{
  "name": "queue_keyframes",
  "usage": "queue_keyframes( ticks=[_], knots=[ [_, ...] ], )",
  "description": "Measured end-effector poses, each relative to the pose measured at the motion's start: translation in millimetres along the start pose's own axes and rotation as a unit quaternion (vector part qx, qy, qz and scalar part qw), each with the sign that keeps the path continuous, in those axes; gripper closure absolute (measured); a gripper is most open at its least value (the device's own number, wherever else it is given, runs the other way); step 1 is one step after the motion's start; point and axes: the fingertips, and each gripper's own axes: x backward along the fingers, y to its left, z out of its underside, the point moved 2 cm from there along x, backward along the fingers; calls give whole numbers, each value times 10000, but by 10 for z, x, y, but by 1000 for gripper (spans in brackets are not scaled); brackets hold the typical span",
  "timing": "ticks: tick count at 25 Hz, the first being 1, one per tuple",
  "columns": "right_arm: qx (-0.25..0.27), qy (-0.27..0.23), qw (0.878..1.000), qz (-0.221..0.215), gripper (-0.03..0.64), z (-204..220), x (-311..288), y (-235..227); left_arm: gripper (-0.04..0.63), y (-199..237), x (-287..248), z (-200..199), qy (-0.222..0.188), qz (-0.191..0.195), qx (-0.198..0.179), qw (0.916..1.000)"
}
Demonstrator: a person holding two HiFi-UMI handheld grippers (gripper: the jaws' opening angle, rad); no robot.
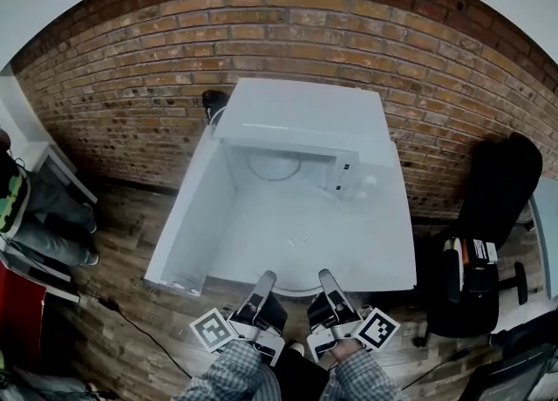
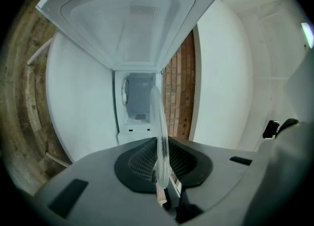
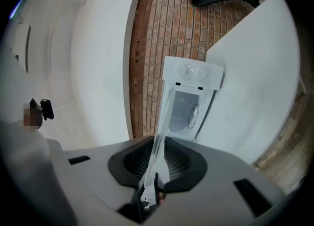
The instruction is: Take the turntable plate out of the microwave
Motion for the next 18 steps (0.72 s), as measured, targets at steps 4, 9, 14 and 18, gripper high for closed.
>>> queue_keyframes(
  ticks=[4,9,14,18],
  knots=[
    [70,-130,9999,-41,554,46,15,101,549,-90,23,-34,164,41,-16,9999],
    [195,-307,9993,-74,551,99,32,222,549,-210,39,-77,332,126,-40,9994],
    [303,-441,9984,-165,551,132,9,357,549,-325,50,-128,439,222,-42,9988],
    [398,-459,9980,-177,551,155,-7,426,548,-384,59,-169,460,332,-67,9984]
  ],
)
